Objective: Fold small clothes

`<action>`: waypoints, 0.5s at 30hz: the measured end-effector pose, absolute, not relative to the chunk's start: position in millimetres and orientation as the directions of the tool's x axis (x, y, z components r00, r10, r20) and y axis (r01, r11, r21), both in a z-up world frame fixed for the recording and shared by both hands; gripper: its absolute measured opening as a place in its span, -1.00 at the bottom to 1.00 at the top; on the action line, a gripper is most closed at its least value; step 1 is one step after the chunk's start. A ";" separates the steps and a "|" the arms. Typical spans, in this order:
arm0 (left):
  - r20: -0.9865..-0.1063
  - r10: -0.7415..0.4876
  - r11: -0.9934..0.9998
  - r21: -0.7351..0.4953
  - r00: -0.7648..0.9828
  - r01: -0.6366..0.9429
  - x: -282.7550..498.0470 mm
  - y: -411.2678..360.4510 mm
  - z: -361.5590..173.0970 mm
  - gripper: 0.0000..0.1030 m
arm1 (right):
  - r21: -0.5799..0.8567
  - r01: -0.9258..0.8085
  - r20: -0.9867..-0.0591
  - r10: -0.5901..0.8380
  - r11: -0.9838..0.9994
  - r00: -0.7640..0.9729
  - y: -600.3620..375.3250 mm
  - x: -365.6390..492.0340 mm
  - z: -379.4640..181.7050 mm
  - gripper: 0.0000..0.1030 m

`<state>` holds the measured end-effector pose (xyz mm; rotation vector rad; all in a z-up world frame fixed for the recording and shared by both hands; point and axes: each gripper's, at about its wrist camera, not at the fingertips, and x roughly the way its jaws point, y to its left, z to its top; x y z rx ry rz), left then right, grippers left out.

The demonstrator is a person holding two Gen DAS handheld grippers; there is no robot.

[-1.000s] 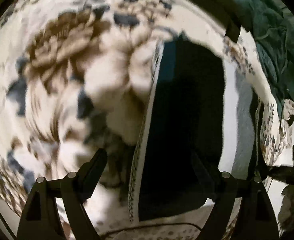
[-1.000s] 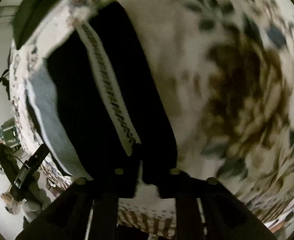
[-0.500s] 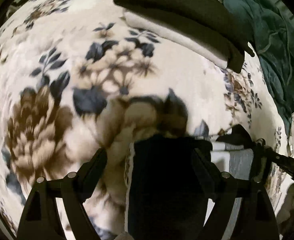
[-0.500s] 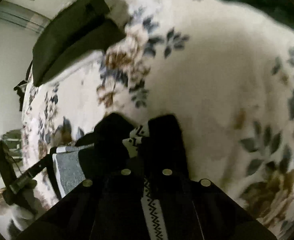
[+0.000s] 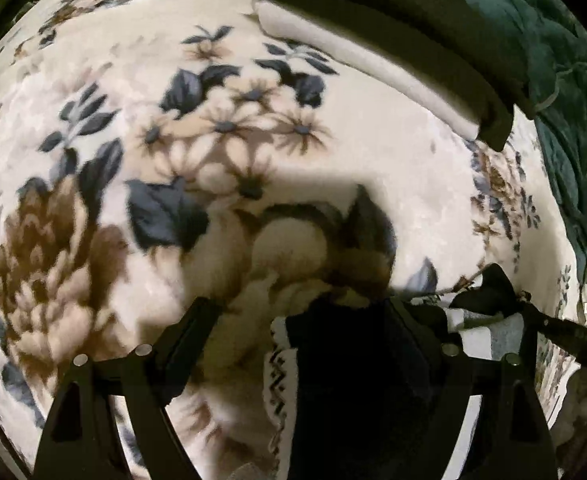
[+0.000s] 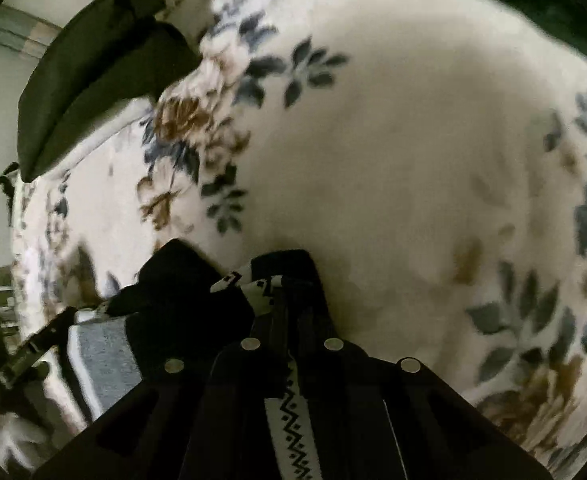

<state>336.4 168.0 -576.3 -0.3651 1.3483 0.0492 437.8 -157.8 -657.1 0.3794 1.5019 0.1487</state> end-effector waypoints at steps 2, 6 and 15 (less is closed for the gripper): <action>-0.950 -0.196 0.937 -0.254 0.242 -0.240 323.3 171.8 -569.9 0.64 | 0.402 0.146 -0.915 0.400 0.904 0.044 -168.9 437.8 -653.3 -0.44; -0.893 -0.363 0.871 -0.427 0.267 -0.242 282.8 185.8 -566.1 0.64 | 0.531 0.143 -0.844 0.537 0.835 -0.006 -197.1 414.2 -654.2 0.51; -0.751 -0.621 0.702 -0.660 0.224 -0.266 233.7 167.9 -608.3 0.68 | 0.769 0.250 -0.558 0.809 0.588 -0.184 -203.8 349.6 -726.0 0.69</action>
